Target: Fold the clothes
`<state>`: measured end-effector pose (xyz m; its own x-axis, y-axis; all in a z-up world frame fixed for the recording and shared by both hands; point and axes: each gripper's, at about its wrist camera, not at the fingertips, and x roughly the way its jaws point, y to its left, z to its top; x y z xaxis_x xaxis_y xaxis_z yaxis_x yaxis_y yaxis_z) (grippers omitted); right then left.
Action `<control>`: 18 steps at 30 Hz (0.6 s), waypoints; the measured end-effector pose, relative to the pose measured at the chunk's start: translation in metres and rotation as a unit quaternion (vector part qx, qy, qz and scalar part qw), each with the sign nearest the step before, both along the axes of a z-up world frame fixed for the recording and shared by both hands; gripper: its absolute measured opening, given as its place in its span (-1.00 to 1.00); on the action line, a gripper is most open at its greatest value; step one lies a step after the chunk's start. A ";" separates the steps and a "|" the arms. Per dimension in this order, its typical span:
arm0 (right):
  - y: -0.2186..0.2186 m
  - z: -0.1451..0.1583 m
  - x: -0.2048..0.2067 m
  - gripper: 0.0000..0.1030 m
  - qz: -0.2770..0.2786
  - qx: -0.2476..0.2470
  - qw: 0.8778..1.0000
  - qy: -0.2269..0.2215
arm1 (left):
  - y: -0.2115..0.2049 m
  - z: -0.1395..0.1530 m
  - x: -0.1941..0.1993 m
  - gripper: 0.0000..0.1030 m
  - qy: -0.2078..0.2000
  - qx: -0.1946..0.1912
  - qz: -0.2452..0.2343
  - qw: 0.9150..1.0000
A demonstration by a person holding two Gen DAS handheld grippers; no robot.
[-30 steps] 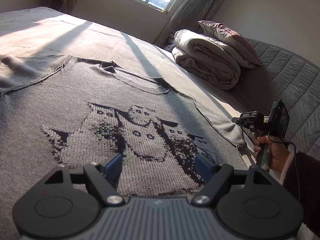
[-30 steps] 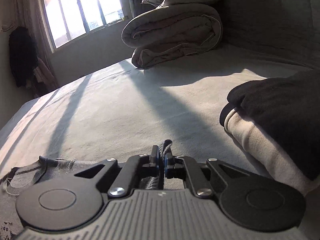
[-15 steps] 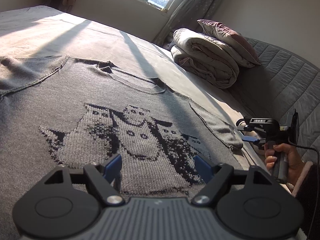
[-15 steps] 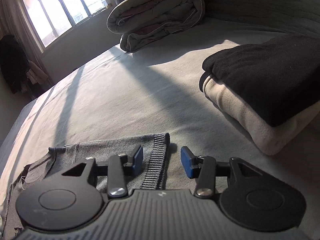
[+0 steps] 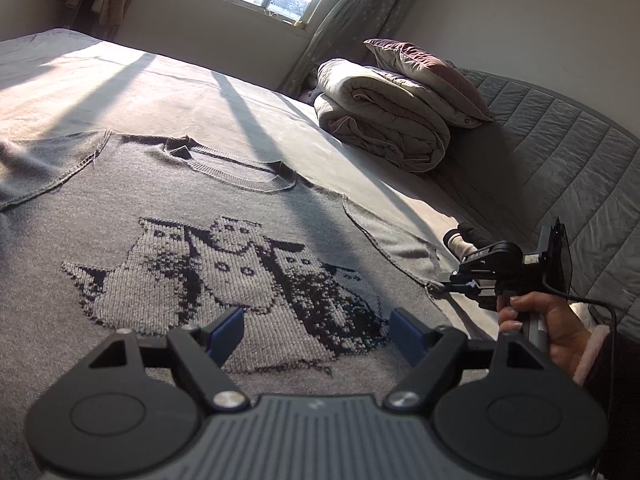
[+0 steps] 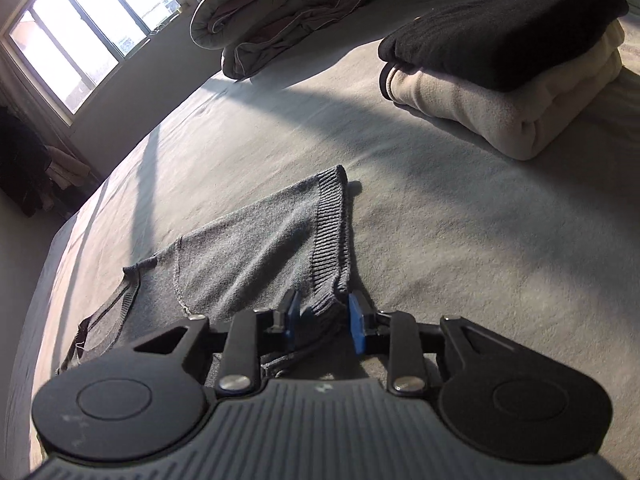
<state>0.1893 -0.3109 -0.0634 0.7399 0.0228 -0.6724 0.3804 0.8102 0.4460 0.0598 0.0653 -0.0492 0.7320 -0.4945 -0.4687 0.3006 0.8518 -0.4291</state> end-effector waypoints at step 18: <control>0.013 0.004 -0.057 -0.16 0.050 -0.015 0.998 0.025 | 0.041 -0.009 -0.020 0.56 0.059 0.064 0.026 0.996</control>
<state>0.1324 -0.2980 -0.0589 0.7009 0.0735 -0.7094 0.3180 0.8581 0.4031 0.0395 0.1061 -0.0579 0.6907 -0.3884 -0.6100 0.2093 0.9148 -0.3455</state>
